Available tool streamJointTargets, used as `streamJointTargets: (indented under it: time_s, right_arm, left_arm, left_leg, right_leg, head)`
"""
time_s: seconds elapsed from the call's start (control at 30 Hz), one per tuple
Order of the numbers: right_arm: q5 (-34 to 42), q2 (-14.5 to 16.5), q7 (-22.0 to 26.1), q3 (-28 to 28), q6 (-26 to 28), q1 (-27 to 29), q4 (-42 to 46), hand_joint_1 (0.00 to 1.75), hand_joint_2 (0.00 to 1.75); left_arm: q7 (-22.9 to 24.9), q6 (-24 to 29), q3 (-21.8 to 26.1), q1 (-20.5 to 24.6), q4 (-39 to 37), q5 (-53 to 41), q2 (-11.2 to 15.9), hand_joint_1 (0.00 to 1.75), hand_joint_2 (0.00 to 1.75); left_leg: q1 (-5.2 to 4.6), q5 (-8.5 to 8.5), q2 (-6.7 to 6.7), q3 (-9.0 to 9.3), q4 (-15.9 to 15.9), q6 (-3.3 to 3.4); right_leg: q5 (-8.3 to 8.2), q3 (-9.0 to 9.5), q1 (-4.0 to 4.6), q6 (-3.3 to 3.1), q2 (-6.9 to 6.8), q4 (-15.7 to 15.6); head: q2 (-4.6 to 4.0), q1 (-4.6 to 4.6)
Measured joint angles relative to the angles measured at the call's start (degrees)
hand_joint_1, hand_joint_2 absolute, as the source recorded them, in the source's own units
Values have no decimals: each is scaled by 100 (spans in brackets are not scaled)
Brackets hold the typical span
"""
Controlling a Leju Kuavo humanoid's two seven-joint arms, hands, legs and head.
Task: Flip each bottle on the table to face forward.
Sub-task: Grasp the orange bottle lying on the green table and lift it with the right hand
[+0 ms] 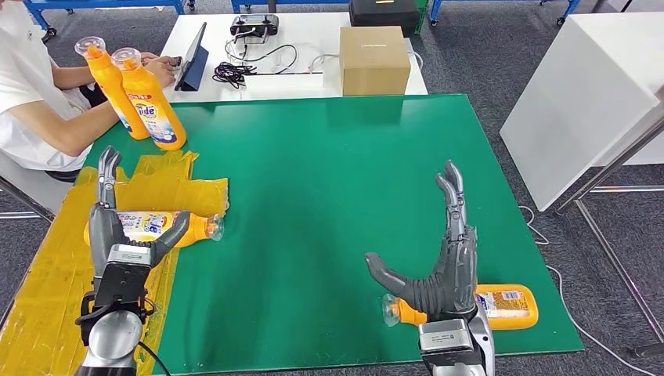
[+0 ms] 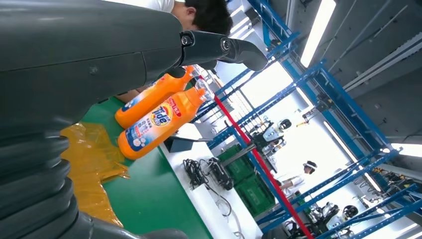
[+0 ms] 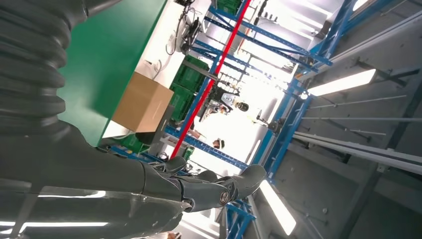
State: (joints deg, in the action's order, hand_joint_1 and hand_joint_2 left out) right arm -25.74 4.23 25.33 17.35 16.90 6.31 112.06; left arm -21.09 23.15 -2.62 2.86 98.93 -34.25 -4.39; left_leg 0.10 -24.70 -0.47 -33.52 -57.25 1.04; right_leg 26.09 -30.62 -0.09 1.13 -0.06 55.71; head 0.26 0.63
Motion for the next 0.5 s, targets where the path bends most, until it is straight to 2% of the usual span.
streamJointTargets:
  time_s: [0.07,0.1,0.2,0.33,0.4,0.5]
  right_arm:
    - [-142,-15,-73,1,-11,-1,0,0,175]
    - [-729,-166,-371,18,-139,-25,-17,0,175]
    - [-2594,-1076,-1295,76,-799,-175,-180,0,175]
    - [-2445,-2246,-1287,31,-1466,-184,-365,0,175]
    - [-2263,-2778,-1208,-191,-1574,28,-387,0,175]
    - [-2449,-3098,-1135,-764,-1398,435,-426,0,175]
  left_arm:
    - [-27,-33,4,-4,3,81,-4,0,175]
    - [-102,-204,30,-42,30,385,-23,0,175]
    - [-374,-932,156,-231,150,1494,-116,0,175]
    - [-488,-1262,203,-347,173,1802,-168,0,175]
    - [-500,-1310,195,-375,155,1973,-193,0,175]
    - [-498,-1303,187,-424,127,2211,-237,0,175]
  left_leg:
    - [0,0,0,0,0,0]
    - [0,0,0,0,0,0]
    - [-4,1,-6,-2,-1,2]
    - [-20,-1,-15,-3,-9,13]
    - [-25,-2,-27,-6,-12,21]
    - [-32,-10,-17,-11,-11,35]
  right_leg:
    - [0,0,0,0,0,0]
    - [0,1,0,0,0,0]
    - [-1,2,-6,1,-3,-2]
    - [-2,-1,-23,6,-13,-5]
    - [-1,-1,-31,8,-22,-6]
    - [-1,-2,-31,10,-15,-6]
  head:
    - [0,0]
    - [0,-1]
    - [0,-1]
    - [0,-3]
    - [0,0]
    - [0,-1]
